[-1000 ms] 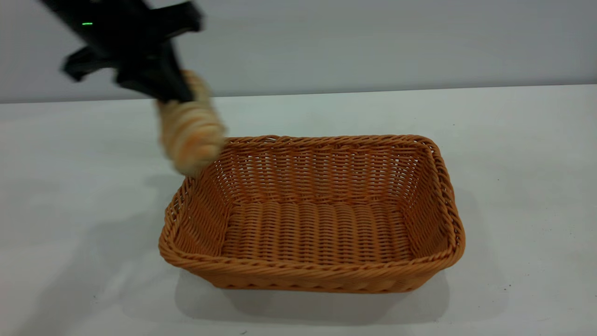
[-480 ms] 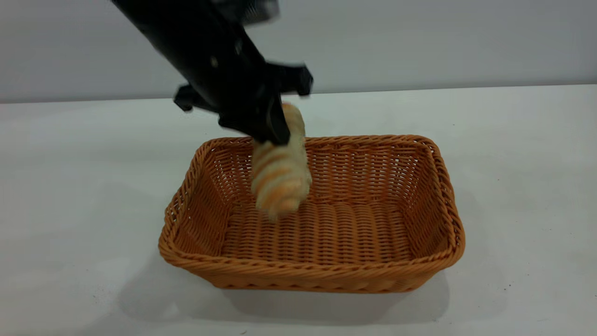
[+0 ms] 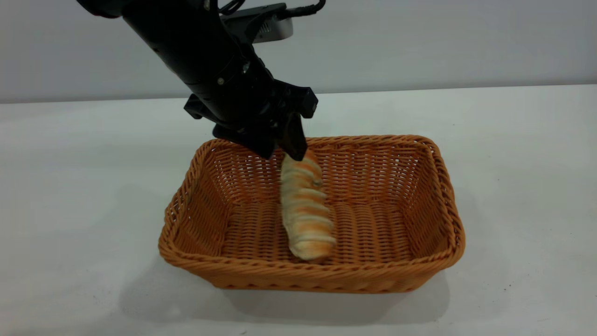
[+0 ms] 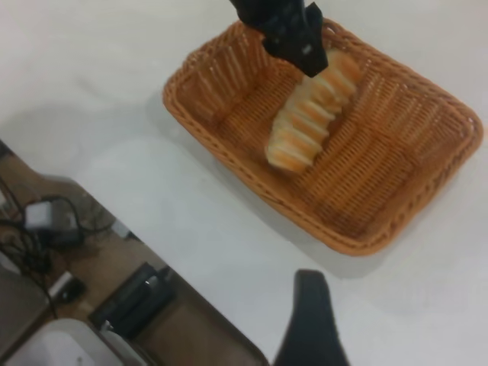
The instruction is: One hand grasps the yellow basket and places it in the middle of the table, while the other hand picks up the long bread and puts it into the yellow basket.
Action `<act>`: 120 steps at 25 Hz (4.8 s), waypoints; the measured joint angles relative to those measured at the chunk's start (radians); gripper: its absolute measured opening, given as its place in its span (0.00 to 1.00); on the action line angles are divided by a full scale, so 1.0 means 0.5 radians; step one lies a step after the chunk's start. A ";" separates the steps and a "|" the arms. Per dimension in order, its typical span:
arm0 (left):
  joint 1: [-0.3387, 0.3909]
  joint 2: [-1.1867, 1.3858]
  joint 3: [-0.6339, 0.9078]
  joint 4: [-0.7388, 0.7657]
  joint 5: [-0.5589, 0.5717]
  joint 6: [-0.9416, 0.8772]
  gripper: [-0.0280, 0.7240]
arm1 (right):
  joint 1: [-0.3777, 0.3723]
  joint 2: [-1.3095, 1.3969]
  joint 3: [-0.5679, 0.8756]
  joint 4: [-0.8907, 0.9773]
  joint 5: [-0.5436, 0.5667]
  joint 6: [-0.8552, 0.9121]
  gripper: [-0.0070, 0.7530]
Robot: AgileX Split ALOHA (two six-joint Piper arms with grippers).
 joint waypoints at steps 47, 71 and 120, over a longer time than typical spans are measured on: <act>0.385 -3.015 1.150 0.628 1.246 -0.137 0.79 | 0.000 -1.190 0.746 -0.715 0.251 0.647 0.78; 0.385 -3.834 1.554 0.961 1.569 -0.474 0.79 | 0.000 -1.265 0.746 -0.712 0.254 0.660 0.78; 0.917 -4.126 1.554 0.979 1.584 -0.473 0.79 | -0.654 -1.265 0.746 -0.708 0.254 0.662 0.78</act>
